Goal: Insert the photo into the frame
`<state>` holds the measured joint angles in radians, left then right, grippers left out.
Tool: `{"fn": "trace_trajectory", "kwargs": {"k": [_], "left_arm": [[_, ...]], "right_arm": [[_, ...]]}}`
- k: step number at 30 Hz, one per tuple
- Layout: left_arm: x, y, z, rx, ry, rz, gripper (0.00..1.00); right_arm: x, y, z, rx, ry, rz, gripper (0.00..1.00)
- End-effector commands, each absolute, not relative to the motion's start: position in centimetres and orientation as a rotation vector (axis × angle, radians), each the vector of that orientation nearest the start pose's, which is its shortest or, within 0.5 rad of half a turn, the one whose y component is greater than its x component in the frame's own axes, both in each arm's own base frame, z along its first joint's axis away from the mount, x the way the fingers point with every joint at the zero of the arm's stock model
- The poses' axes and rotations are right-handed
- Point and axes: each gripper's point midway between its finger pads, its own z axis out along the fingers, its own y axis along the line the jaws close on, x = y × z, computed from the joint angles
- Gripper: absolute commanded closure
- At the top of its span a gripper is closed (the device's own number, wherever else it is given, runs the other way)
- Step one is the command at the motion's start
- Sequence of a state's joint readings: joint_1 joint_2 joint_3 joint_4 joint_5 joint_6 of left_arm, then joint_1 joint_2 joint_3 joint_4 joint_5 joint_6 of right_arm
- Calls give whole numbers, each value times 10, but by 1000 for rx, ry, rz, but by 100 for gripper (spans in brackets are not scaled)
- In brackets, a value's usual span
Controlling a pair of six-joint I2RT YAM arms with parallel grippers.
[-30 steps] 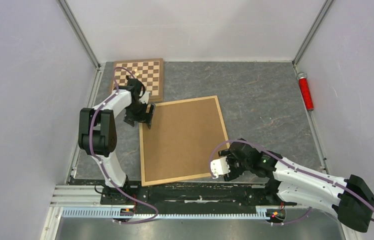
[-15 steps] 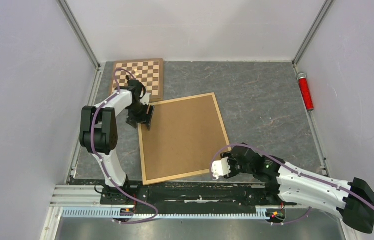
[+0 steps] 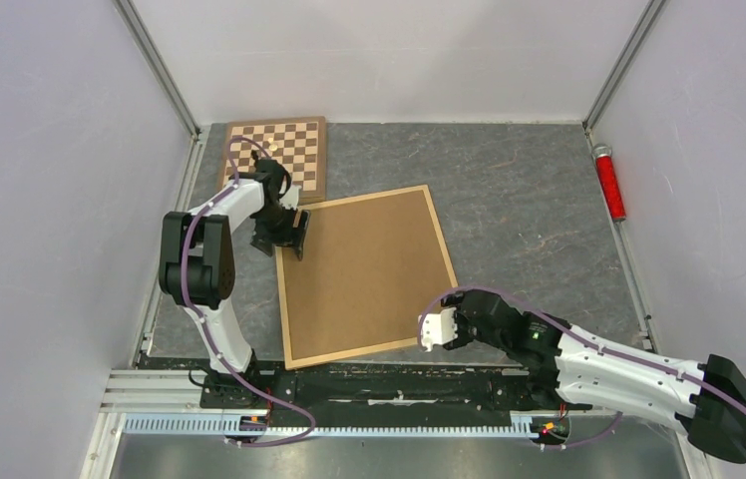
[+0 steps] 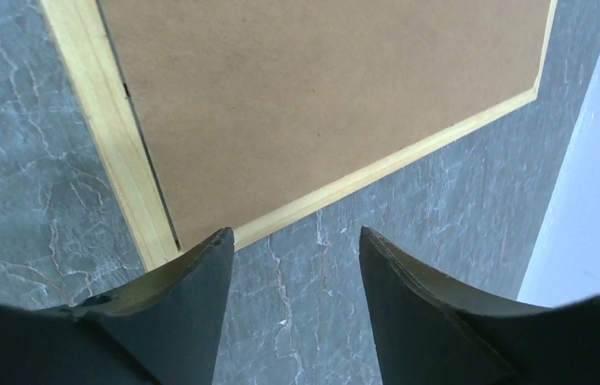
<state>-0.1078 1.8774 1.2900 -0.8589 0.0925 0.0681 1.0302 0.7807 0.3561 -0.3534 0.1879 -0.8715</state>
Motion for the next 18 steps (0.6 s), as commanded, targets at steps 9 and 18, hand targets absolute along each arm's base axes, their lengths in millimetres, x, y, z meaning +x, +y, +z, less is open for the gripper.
{"fn": "trace_trajectory", "kwargs": {"k": [9,18], "left_arm": [[329,-54,67,325,2833,-181,11],[335,-49,61,303,2840,-133,17]], "right_arm": [[190,161,90,-1575,1597,-24,34],[199,151,84,-1453,1788,80,35]]}}
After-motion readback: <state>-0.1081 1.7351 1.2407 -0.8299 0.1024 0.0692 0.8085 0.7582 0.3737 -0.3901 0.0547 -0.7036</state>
